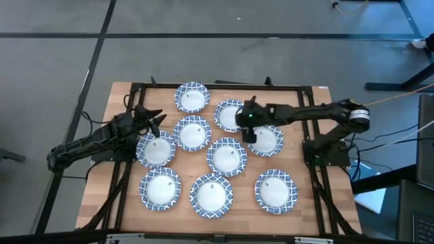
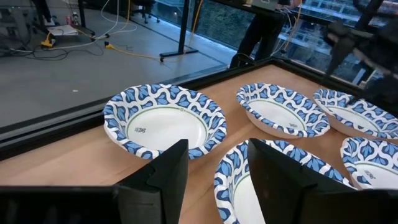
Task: Nest bowls inside each other
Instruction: Stack the white bowl on top of the other white bowl
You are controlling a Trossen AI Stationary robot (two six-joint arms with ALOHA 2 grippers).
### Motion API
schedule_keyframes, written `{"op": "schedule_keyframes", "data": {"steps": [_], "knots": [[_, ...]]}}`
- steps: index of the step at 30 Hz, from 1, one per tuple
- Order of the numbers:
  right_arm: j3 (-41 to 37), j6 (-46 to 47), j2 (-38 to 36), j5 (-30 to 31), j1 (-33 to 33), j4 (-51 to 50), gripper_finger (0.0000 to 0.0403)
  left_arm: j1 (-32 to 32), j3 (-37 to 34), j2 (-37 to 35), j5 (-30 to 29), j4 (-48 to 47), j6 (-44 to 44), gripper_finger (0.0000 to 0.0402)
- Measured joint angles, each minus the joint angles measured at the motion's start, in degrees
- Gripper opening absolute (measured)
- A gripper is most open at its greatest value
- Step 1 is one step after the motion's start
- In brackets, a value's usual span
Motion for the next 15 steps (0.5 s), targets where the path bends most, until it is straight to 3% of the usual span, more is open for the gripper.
{"op": "schedule_keyframes", "data": {"steps": [9,15], "knots": [[2.35,-3.41,6.55,0.0,3.01,-3.74,0.026,0.01,-0.02,0.0,0.0,0.0,0.0,0.016],[2.35,-3.38,9.13,0.45,2.94,-3.21,0.0205,0.01,0.0,0.04,0.0,0.0,0.02,0.016]]}}
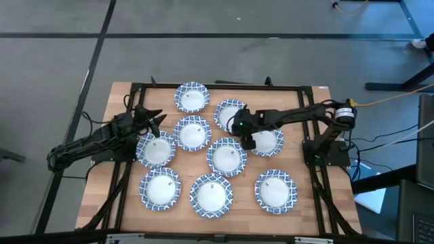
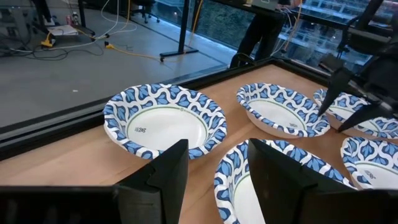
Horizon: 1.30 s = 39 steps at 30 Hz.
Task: Nest bowls inside each other
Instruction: Stack the white bowl on top of the other white bowl
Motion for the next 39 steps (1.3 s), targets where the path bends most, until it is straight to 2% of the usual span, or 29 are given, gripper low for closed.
{"op": "schedule_keyframes", "data": {"steps": [13,16,19,30,39], "knots": [[1.66,-0.09,1.08,0.49,-0.17,0.82,0.0037,0.0,0.0,0.0,0.0,0.0,0.02,0.016],[3.42,-0.14,1.08,4.24,-0.15,0.4,0.001,0.0,0.0,0.0,0.0,0.0,0.02,0.016],[6.22,-0.21,1.08,6.79,-0.09,-1.6,0.001,-0.01,-0.02,0.0,0.01,-0.01,0.02,0.016],[18.57,0.72,1.08,7.05,4.36,-18.32,0.0007,-0.02,-0.01,0.0,0.0,-0.02,0.09,0.016],[23.54,10.18,1.03,6.43,11.74,-26.65,0.0009,-0.02,-0.02,0.0,0.0,0.0,0.15,0.016]]}}
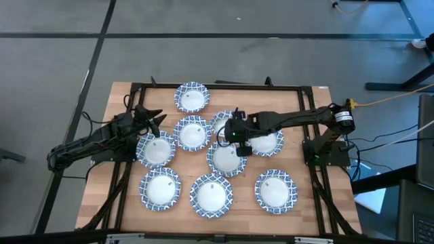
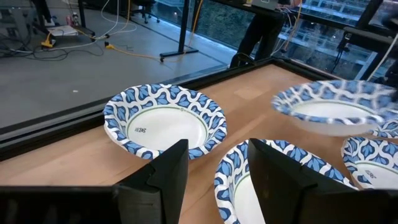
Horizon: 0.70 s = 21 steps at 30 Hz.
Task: Nest bowls inside each other
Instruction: Stack the white bowl on top of the other white bowl
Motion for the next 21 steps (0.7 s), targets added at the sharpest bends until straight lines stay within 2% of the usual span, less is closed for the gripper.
{"op": "schedule_keyframes", "data": {"steps": [7,13,21], "knots": [[0.04,9.4,-0.02,-0.44,7.81,-2.1,0.0009,0.0,0.02,0.0,-0.01,0.0,-0.01,0.016],[0.04,13.02,-0.02,5.18,13.66,-2.44,0.001,0.0,0.0,0.0,0.0,-0.01,-0.02,0.016],[0.04,22.92,-0.02,5.64,20.31,-1.63,0.001,0.02,0.0,0.0,0.0,-0.02,-0.04,0.016]]}}
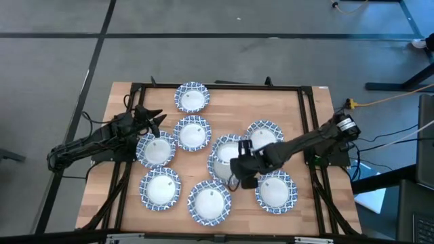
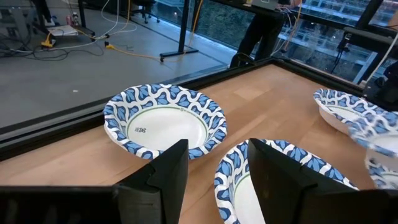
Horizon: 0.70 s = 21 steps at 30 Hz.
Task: Nest bowls inside each other
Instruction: Stack the white bowl on top of the other white bowl
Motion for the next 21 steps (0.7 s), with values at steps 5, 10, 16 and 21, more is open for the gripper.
{"op": "schedule_keyframes", "data": {"steps": [5,10,16,21], "knots": [[2.5,1.47,0.04,3.79,3.92,0.96,0.001,-0.01,0.0,0.0,0.0,0.0,-0.01,0.016],[6.62,3.04,0.02,7.27,5.92,0.5,0.0008,-0.01,0.02,0.0,0.0,0.0,-0.03,0.016],[5.2,6.12,0.69,7.38,6.04,0.69,0.0008,-0.02,0.01,0.0,0.08,-0.02,-0.07,0.016],[3.22,5.93,4.14,5.28,6.04,1.9,0.0009,-0.01,0.01,0.0,0.14,-0.02,-0.13,0.016]]}}
